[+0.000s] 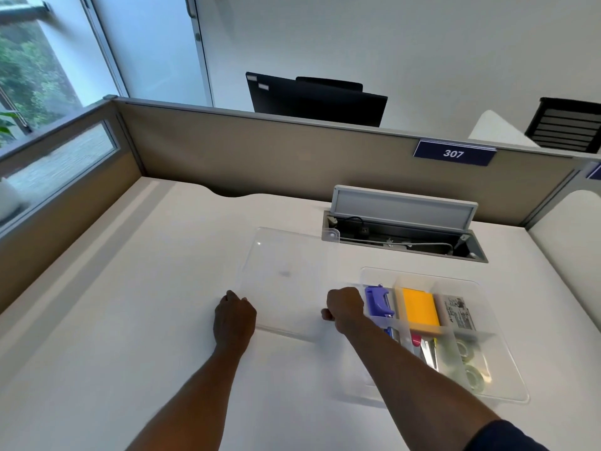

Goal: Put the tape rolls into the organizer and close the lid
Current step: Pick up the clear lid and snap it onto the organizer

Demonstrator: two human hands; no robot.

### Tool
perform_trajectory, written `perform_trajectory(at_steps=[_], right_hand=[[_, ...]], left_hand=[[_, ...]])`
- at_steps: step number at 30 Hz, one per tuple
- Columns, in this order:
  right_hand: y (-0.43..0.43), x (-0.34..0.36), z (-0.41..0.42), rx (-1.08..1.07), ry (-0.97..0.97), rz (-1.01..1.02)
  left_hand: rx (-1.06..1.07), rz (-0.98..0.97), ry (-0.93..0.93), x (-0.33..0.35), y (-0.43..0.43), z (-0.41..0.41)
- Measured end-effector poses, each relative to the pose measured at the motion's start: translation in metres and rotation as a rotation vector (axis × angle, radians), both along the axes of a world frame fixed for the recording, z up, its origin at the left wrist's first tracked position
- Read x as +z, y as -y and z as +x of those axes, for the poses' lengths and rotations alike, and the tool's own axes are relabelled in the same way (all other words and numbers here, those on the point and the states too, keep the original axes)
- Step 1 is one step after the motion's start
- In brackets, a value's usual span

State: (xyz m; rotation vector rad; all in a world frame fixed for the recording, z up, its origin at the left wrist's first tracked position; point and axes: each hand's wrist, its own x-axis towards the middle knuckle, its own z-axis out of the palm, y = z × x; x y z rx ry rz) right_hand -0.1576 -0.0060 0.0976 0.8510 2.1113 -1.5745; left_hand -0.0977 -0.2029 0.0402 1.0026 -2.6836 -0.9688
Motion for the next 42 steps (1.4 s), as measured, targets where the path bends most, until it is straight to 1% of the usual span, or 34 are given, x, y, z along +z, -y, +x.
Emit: perform_trajectory(at_steps=[3,7,8,10,11,12,14,17,18,21,23,24,28,31,34,35,37,38,40,42], right_hand=[[-0.007,0.009,-0.009,0.050,-0.060,-0.061],[-0.021,0.023,-0.022,0.046,-0.130,-0.106],[-0.027,0.028,-0.025,0.038,-0.152,-0.111],[-0.040,0.036,-0.031,0.035,-0.190,-0.104],[-0.048,0.040,-0.034,0.037,-0.210,-0.097],[-0.056,0.044,-0.036,0.033,-0.235,-0.102],[-0.070,0.050,-0.039,0.003,-0.286,-0.145],[-0.095,0.059,-0.043,-0.069,-0.354,-0.212],[-0.104,0.062,-0.043,-0.083,-0.365,-0.227],[-0.131,0.068,-0.046,-0.182,-0.336,-0.402],[-0.149,0.074,-0.049,-0.196,-0.325,-0.500],[-0.156,0.077,-0.050,-0.199,-0.320,-0.546],[-0.193,0.091,-0.052,-0.280,-0.328,-0.715],[-0.217,0.097,-0.054,-0.305,-0.326,-0.875],[-0.243,0.099,-0.056,-0.325,-0.304,-1.066],[-0.252,0.101,-0.055,-0.312,-0.296,-1.098],[-0.269,0.102,-0.053,-0.253,-0.275,-1.071],[-0.277,0.101,-0.052,-0.213,-0.255,-1.027],[-0.289,0.099,-0.047,-0.166,-0.215,-0.904],[-0.298,0.094,-0.044,-0.136,-0.166,-0.789]], left_hand=[[0.050,0.090,-0.005,0.004,0.004,-0.003],[0.081,0.245,-0.097,0.009,0.012,-0.008],[0.091,0.311,-0.142,0.012,0.015,-0.010],[0.109,0.590,-0.275,0.021,0.014,-0.014],[0.105,0.737,-0.322,0.029,0.010,-0.016],[0.085,0.844,-0.353,0.035,0.007,-0.019],[0.009,0.946,-0.378,0.048,-0.002,-0.027],[-0.104,0.983,-0.426,0.072,-0.025,-0.035],[-0.124,0.976,-0.456,0.079,-0.034,-0.038],[-0.172,0.942,-0.538,0.100,-0.058,-0.044],[-0.242,0.876,-0.560,0.113,-0.076,-0.048],[-0.281,0.801,-0.561,0.119,-0.083,-0.051],[-0.387,0.370,-0.546,0.137,-0.119,-0.058],[-0.439,0.148,-0.588,0.142,-0.146,-0.059],[-0.572,-0.133,-0.629,0.138,-0.168,-0.056],[-0.617,-0.222,-0.630,0.136,-0.173,-0.055],[-0.692,-0.345,-0.615,0.130,-0.180,-0.052],[-0.719,-0.370,-0.600,0.127,-0.183,-0.050],[-0.768,-0.370,-0.560,0.120,-0.185,-0.046],[-0.809,-0.313,-0.523,0.114,-0.185,-0.042]])
